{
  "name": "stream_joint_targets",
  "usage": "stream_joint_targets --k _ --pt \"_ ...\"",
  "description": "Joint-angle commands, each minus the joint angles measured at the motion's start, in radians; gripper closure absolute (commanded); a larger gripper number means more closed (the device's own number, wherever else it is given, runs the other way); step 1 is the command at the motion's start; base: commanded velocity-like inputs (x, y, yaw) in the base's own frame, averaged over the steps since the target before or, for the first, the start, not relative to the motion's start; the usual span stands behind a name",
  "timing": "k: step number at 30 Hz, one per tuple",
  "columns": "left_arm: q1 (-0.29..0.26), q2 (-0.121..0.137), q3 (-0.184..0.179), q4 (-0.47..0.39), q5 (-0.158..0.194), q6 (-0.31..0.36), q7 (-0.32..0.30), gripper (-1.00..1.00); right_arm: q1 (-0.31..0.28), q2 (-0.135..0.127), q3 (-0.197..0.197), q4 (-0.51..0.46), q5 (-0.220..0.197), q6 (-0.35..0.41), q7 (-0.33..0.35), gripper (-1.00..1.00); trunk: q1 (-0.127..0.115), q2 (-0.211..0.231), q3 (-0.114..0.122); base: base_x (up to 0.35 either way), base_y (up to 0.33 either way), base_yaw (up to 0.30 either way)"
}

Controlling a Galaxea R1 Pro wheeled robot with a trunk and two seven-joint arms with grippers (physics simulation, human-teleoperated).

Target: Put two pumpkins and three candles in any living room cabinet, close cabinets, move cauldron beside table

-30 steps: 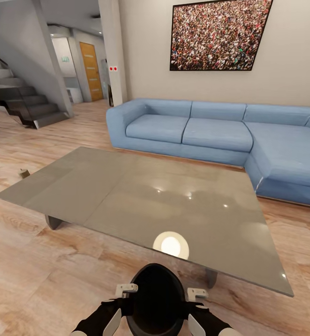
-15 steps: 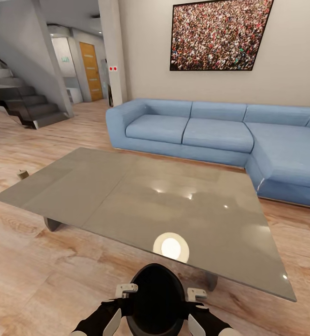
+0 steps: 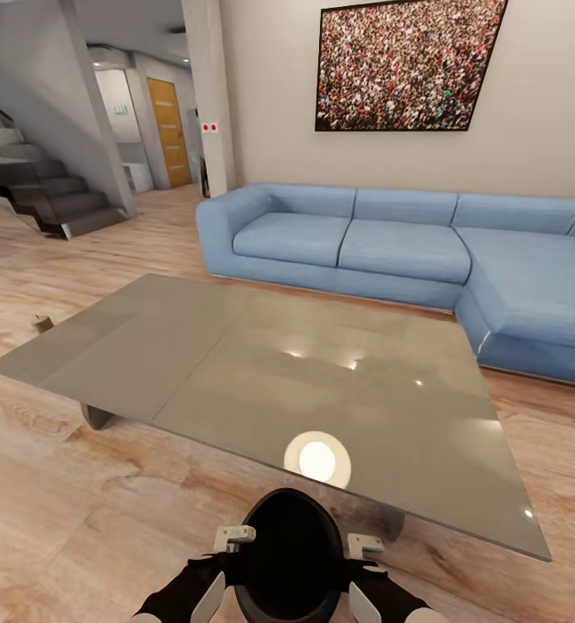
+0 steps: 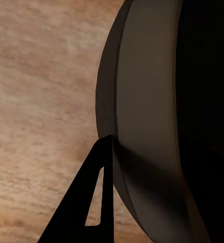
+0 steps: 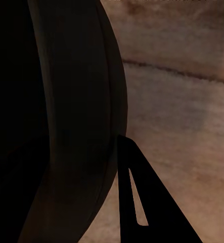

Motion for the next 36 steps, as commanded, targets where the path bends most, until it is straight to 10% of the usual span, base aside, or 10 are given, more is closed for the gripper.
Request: stream_joint_targets --k 1,19,20,23,24,36 --pt "0.0 0.001 -0.008 0.001 0.028 0.005 0.004 1.0 0.0 0.0 0.004 -0.01 -0.01 0.006 0.029 1.0 0.0 0.0 -0.001 0.0 0.0 0.0" --pt "0.0 0.001 -0.008 0.001 0.028 0.006 0.004 1.0 0.0 0.0 0.004 -0.01 -0.01 0.006 0.029 1.0 0.015 -0.028 -0.013 0.0 0.0 0.0" --pt "0.0 0.001 -0.008 0.001 0.029 0.005 0.004 -1.0 0.0 0.0 0.004 -0.01 -0.01 0.006 0.029 1.0 0.015 -0.028 -0.013 0.0 0.0 0.0" --pt "0.0 0.001 -0.008 0.001 0.028 0.005 0.004 -1.0 0.0 0.0 0.004 -0.01 -0.01 0.006 0.029 1.0 0.015 -0.028 -0.013 0.0 0.0 0.0" --pt "0.0 0.001 -0.008 0.001 0.028 0.005 0.005 -1.0 0.0 0.0 0.004 -0.01 -0.01 0.006 0.029 -1.0 0.015 -0.028 -0.013 0.0 0.0 0.0" --pt "0.0 0.001 -0.008 0.0 0.029 0.005 0.005 -1.0 0.0 0.0 0.004 -0.01 -0.01 0.006 0.029 -1.0 0.015 -0.028 -0.013 0.0 0.0 0.0"
